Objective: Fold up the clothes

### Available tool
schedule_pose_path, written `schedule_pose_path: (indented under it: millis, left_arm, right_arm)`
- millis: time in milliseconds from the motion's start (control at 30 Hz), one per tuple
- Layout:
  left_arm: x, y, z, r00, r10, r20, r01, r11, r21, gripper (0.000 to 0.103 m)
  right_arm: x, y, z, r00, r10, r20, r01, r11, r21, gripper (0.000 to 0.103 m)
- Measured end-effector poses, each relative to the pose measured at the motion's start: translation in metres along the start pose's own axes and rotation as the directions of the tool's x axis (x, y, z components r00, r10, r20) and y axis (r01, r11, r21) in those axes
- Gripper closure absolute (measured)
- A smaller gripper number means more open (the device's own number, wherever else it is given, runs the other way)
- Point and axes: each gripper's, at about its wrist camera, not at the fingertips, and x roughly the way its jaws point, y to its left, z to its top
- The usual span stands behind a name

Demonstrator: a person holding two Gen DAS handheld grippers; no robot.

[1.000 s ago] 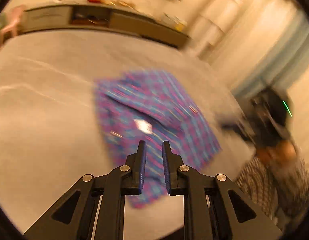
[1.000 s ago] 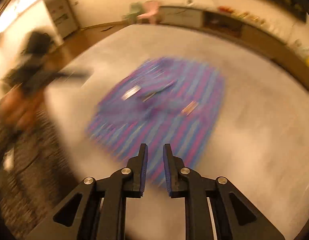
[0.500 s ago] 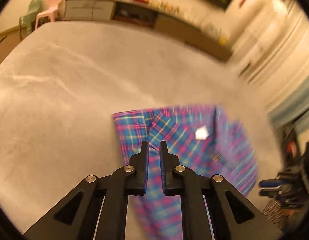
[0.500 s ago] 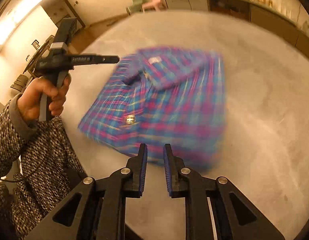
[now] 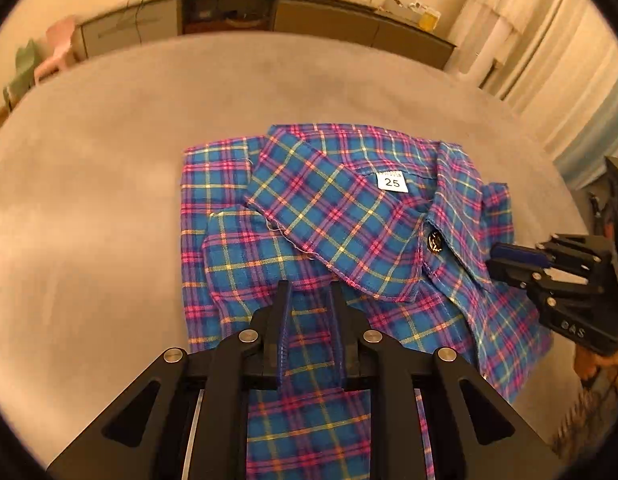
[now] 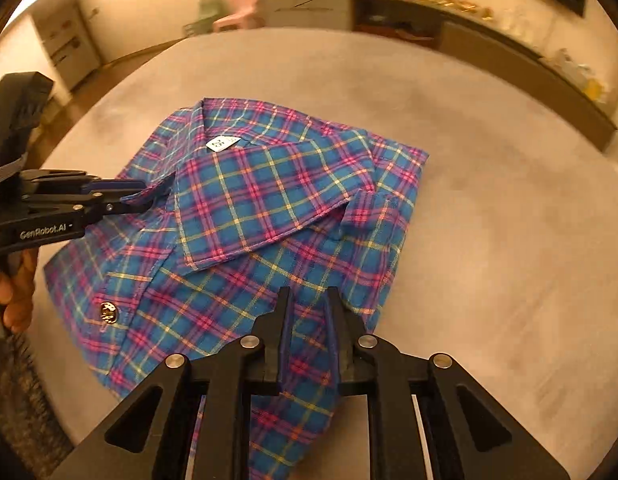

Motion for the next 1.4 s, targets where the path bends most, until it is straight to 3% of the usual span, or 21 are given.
schedule_pose_path:
  millis: [200, 400, 467, 600, 733, 833, 967, 1033, 1100, 1200, 1400]
  left_arm:
    - [0.021, -0.021, 0.043, 0.995, 0.074, 0.068, -0.071, 0.996, -0.052, 0.082]
    - [0.041, -0.044, 0.045, 0.986, 0.121, 0.115, -0.117, 0.992, -0.038, 0.081]
    - [0.037, -0.04, 0.031, 0.987, 0.118, 0.112, -0.113, 0.993, -0.046, 0.079]
    - [0.011, -0.033, 0.011, 0.987, 0.087, 0.134, -0.077, 0.994, -0.076, 0.054]
    - [-0.026, -0.033, -0.014, 0.976, 0.109, 0.187, -0.097, 0.993, -0.069, 0.039]
    - [-0.046, -0.037, -0.029, 0.972, 0.126, 0.2, -0.115, 0.991, -0.068, 0.037]
    - [-0.081, -0.05, -0.05, 0.956, 0.154, 0.249, -0.146, 0.988, -0.049, 0.035]
    - [-0.101, -0.055, -0.061, 0.948, 0.151, 0.279, -0.139, 0.988, -0.061, 0.02]
    - [-0.115, -0.058, -0.07, 0.942, 0.138, 0.305, -0.115, 0.989, -0.091, 0.014]
    - [-0.119, -0.061, -0.081, 0.948, 0.088, 0.305, -0.052, 0.991, -0.123, 0.01]
    - [-0.107, -0.074, -0.104, 0.962, 0.085, 0.259, -0.053, 0.99, -0.129, 0.009]
  right_arm:
    - [0.014, -0.042, 0.034, 0.995, -0.081, 0.06, 0.075, 0.992, 0.097, 0.087]
    - [0.027, -0.031, 0.036, 0.986, -0.133, 0.101, 0.117, 0.982, 0.146, 0.084]
    - [0.026, -0.028, 0.032, 0.985, -0.142, 0.099, 0.126, 0.98, 0.153, 0.082]
    - [0.005, -0.016, 0.019, 0.986, -0.114, 0.121, 0.088, 0.976, 0.199, 0.059]
    - [-0.011, 0.006, -0.007, 0.986, -0.095, 0.137, 0.071, 0.983, 0.171, 0.054]
    - [0.0, 0.014, -0.02, 0.988, -0.113, 0.106, 0.099, 0.987, 0.126, 0.05]
    - [-0.009, 0.008, -0.019, 0.988, -0.108, 0.113, 0.088, 0.982, 0.169, 0.048]
    - [-0.026, 0.013, -0.025, 0.985, -0.104, 0.137, 0.079, 0.981, 0.176, 0.046]
    - [-0.044, 0.023, -0.035, 0.981, -0.105, 0.161, 0.076, 0.981, 0.177, 0.043]
    - [-0.057, 0.039, -0.054, 0.979, -0.127, 0.162, 0.097, 0.978, 0.184, 0.037]
    - [-0.057, 0.063, -0.085, 0.978, -0.164, 0.133, 0.138, 0.973, 0.185, 0.037]
